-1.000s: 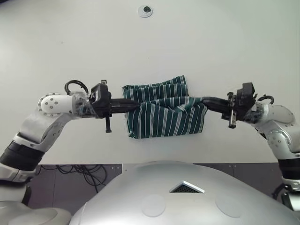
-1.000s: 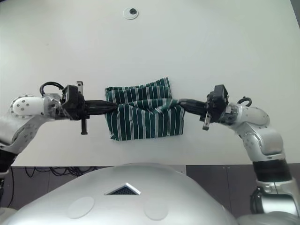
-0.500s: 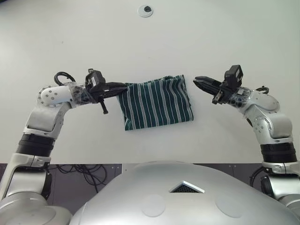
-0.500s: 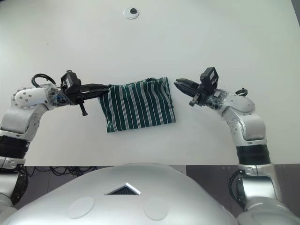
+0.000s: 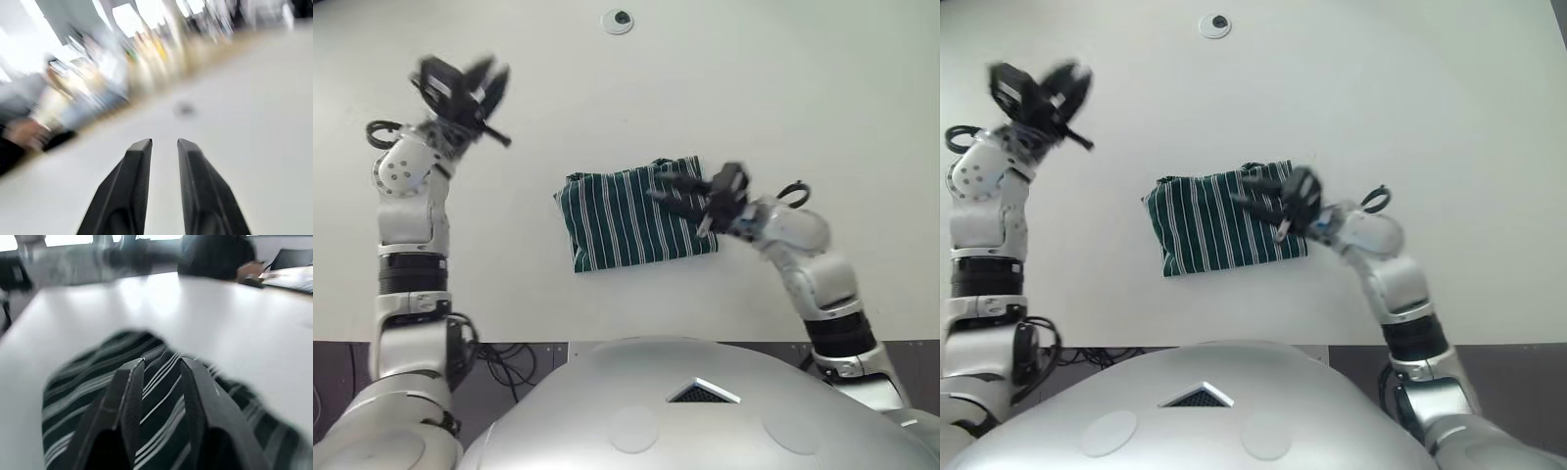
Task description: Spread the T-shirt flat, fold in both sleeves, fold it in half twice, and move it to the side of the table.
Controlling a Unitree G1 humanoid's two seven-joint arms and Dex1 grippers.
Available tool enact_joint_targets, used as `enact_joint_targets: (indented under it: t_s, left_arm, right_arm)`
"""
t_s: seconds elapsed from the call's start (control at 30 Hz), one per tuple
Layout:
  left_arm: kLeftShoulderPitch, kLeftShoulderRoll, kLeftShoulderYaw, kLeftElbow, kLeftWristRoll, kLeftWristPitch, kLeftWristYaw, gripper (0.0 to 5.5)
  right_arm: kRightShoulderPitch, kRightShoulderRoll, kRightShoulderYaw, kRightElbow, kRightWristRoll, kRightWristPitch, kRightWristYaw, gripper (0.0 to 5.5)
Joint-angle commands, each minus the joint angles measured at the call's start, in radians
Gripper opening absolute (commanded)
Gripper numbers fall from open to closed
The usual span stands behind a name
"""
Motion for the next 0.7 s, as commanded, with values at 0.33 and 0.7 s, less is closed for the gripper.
enact_joint_targets:
  t_s: [0.33,0.7]
  left_arm:
    - [0.011,-0.333,-0.003,0.306,0.072,-0.459,0.101,0.9]
    - [0.018,-0.319,-0.002,0.356,0.08,-0.572,0.037,0.9]
  right_arm:
    - [-0.344,0.221,-0.134,0.789,-0.287,-0.265,-0.684,1.31]
    - [-0.425,0.205,-0.247,0.929,-0.476,-0.842,-1.036,1.31]
